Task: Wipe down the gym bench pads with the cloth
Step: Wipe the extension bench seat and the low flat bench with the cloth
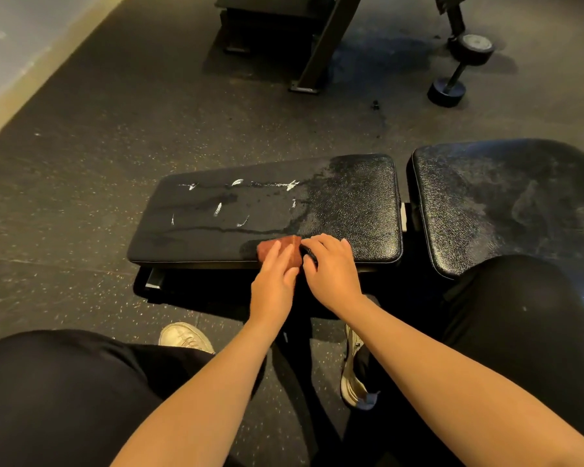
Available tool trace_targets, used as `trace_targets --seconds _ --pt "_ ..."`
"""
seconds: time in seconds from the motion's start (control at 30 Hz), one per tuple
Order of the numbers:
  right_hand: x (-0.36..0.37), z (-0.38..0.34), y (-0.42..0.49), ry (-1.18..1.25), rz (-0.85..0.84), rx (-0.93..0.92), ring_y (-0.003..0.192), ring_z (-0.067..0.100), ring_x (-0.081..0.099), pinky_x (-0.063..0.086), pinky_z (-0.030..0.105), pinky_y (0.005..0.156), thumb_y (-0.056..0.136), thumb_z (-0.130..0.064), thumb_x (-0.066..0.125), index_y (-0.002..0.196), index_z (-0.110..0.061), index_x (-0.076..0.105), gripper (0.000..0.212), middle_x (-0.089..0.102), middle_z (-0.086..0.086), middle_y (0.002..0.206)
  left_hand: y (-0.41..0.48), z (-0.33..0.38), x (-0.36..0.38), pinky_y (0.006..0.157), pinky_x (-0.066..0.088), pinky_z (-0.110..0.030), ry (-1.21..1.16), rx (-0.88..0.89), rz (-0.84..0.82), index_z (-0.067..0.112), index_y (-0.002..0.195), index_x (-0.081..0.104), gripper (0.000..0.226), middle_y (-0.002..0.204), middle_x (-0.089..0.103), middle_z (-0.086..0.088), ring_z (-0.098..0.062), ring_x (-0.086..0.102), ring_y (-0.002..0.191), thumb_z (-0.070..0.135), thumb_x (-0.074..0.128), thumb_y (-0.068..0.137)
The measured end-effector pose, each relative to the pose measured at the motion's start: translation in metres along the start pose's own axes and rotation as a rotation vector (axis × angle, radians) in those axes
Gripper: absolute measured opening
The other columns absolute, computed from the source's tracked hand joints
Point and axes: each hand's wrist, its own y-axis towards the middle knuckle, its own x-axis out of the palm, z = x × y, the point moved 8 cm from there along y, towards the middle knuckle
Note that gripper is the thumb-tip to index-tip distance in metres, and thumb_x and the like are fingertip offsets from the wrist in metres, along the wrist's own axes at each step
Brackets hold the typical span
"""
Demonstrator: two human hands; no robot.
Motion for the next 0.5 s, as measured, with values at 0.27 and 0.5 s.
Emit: trace_targets --seconds 0.27,0.5 --pt "0.015 -0.004 -0.003 -0.065 -0.015 0.010 0.137 0.025 0.043 0.019 0.055 0.118 0.095 -0.024 0.057 0.125 -0.020 0.066 0.031 0.061 -0.002 0.127 0.008 -0.020 -0.019 0.098 0.021 -0.002 0.037 0.010 -0.007 0.029 0.144 0.054 0.044 0.158 0.037 0.014 -0.003 0.043 0.135 0.015 0.055 0.102" --pt "0.015 -0.003 -0.002 -0.062 -0.030 0.007 0.137 0.023 0.041 0.016 0.054 0.120 0.096 -0.023 0.056 0.126 -0.022 0.065 0.032 0.060 -0.004 0.126 0.014 -0.054 -0.042 0.109 0.031 -0.023 -0.028 -0.149 0.079 0.026 0.148 0.050 0.045 0.162 0.032 0.010 -0.015 0.040 0.143 0.016 0.053 0.104"
